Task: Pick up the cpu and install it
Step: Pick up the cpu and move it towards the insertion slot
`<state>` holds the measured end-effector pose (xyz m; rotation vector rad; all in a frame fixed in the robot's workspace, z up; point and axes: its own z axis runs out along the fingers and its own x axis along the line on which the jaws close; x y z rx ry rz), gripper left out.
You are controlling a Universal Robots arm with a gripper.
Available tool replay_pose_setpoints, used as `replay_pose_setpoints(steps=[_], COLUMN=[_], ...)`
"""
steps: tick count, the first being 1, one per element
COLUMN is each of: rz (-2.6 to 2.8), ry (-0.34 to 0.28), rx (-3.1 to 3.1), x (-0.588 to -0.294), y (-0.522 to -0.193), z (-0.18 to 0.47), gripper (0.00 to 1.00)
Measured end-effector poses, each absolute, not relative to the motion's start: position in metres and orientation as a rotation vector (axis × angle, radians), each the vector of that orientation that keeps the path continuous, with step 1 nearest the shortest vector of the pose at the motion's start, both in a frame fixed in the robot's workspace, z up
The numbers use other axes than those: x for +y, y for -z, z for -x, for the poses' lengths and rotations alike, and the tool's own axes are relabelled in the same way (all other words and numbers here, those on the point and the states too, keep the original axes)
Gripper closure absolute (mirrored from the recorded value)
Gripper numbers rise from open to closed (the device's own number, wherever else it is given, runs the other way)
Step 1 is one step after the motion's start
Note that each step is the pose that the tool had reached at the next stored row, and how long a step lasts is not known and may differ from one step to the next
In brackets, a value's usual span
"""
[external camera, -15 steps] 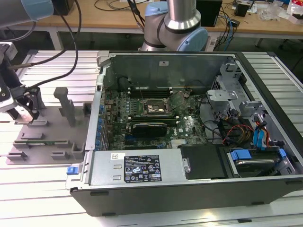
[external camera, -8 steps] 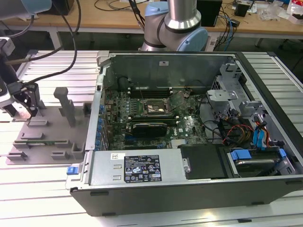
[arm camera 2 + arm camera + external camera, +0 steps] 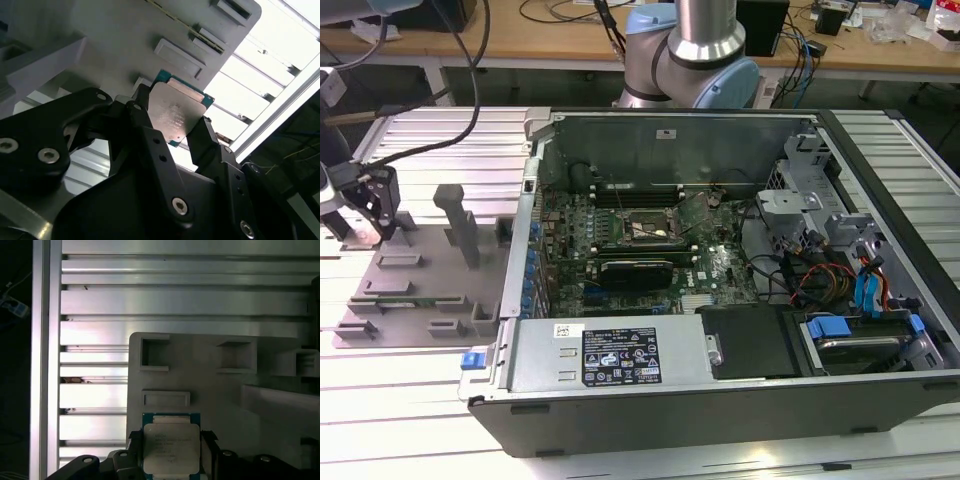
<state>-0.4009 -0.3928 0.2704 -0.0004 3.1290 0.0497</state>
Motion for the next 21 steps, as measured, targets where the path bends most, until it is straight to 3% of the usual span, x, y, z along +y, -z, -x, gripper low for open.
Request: replay_pose_setpoints(steps=[21], rz=[0.0], ry=[-0.05], rx=[3.129], x=[-0.393], y=[-0.302], z=[0.401], gripper=[0.45])
